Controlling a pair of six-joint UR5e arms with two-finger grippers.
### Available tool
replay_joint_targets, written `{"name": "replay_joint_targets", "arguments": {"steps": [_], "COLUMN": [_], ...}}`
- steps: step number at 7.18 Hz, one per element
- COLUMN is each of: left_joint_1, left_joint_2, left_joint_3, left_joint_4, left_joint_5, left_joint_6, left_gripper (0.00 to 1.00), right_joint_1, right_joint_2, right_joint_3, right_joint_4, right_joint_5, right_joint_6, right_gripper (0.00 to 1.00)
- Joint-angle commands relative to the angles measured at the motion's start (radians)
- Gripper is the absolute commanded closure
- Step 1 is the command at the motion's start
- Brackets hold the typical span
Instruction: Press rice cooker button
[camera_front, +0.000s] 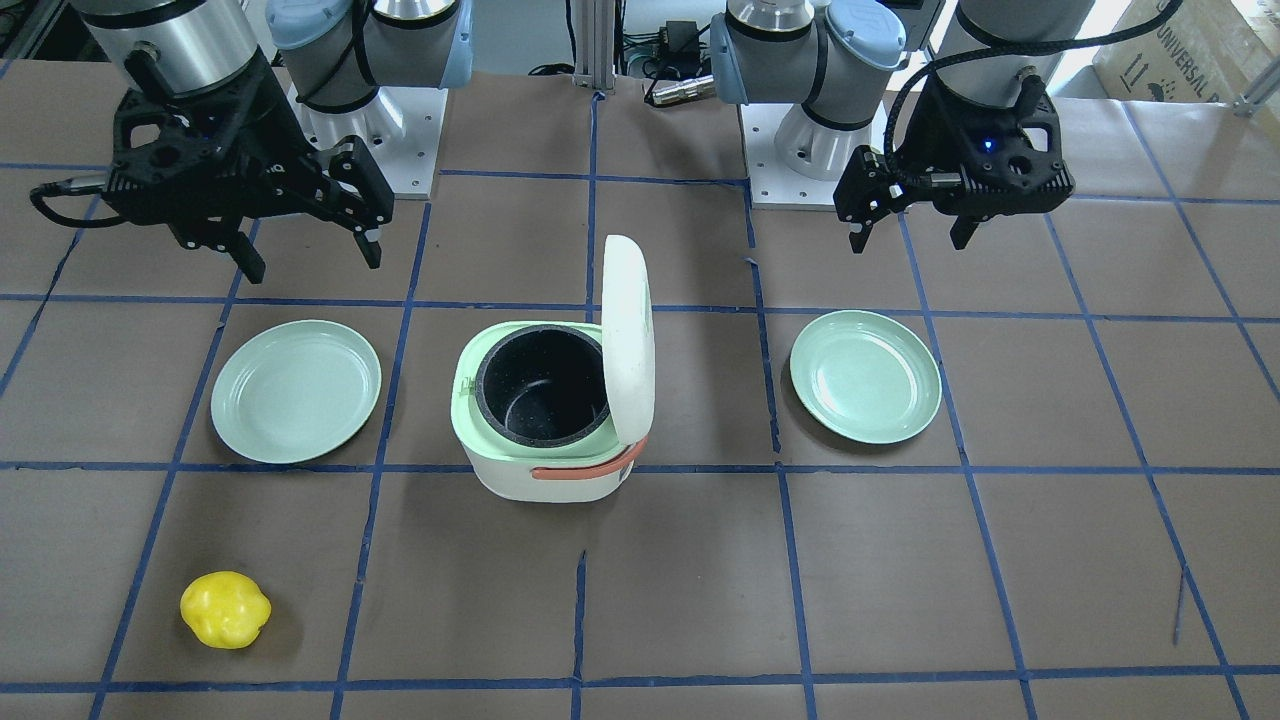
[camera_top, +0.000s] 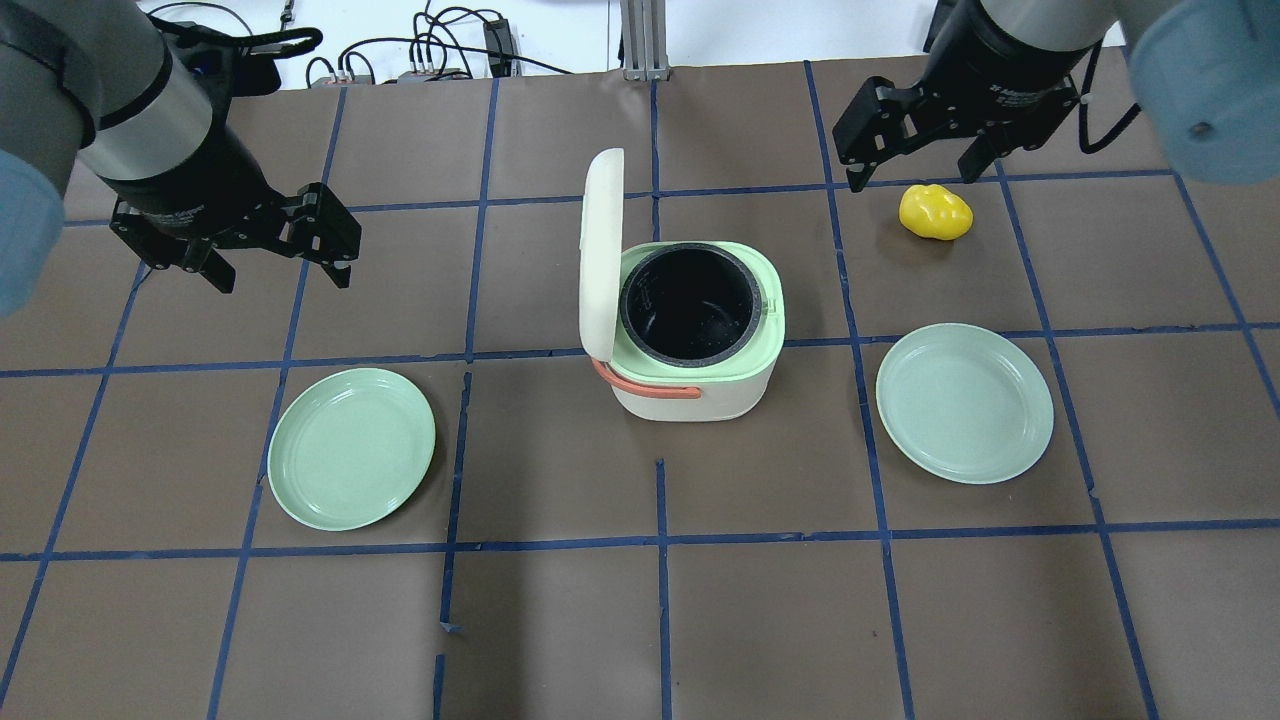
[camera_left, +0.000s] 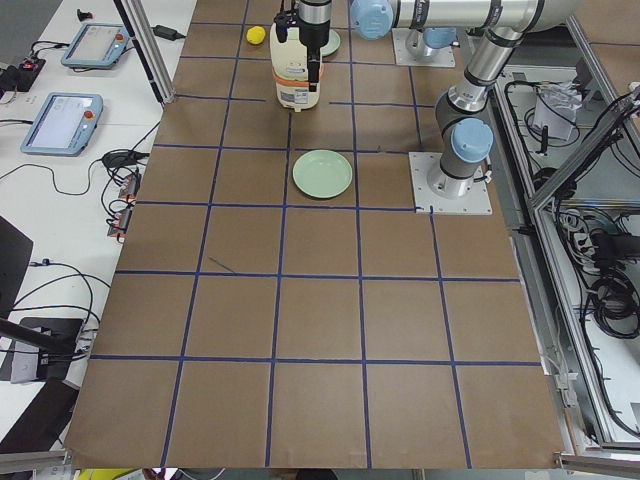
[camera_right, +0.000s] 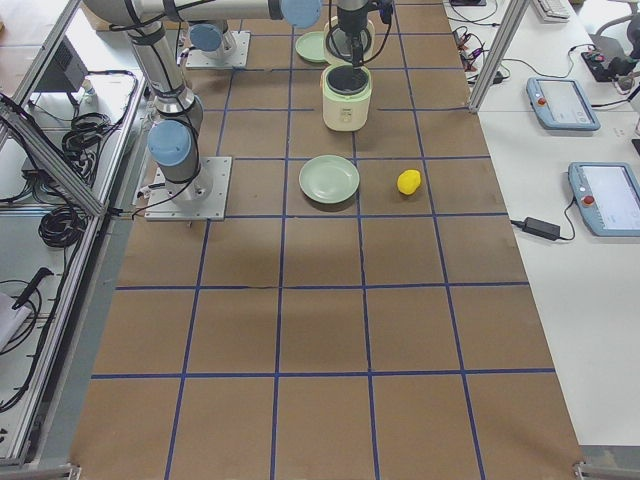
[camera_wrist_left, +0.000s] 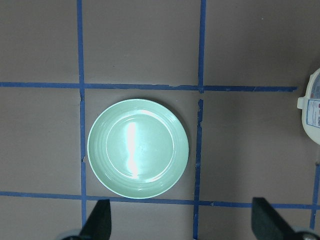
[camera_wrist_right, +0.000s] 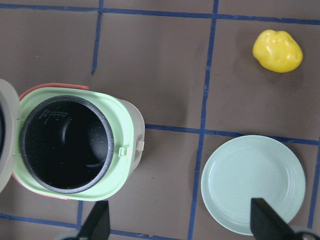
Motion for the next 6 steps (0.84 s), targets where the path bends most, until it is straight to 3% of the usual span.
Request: {"name": "replay_joint_targets", "arguments": {"steps": [1,6], "left_joint_1": [0.0,0.0], "left_joint_2": [0.0,0.0], "left_joint_3": [0.0,0.0], "left_joint_4": [-0.001,0.0], "left_joint_5": [0.0,0.0], "left_joint_6": [0.0,0.0], "left_gripper": [0.0,0.0], "right_joint_1": [-0.01,-0.01], "right_joint_2": [-0.005,0.002], "right_joint_3": [0.019,0.042], "right_joint_4": [0.009,0.022], "right_joint_5": [-0.06,-0.008], "right_joint_6": [0.002,0.005], "right_gripper": [0.01,0.03]}}
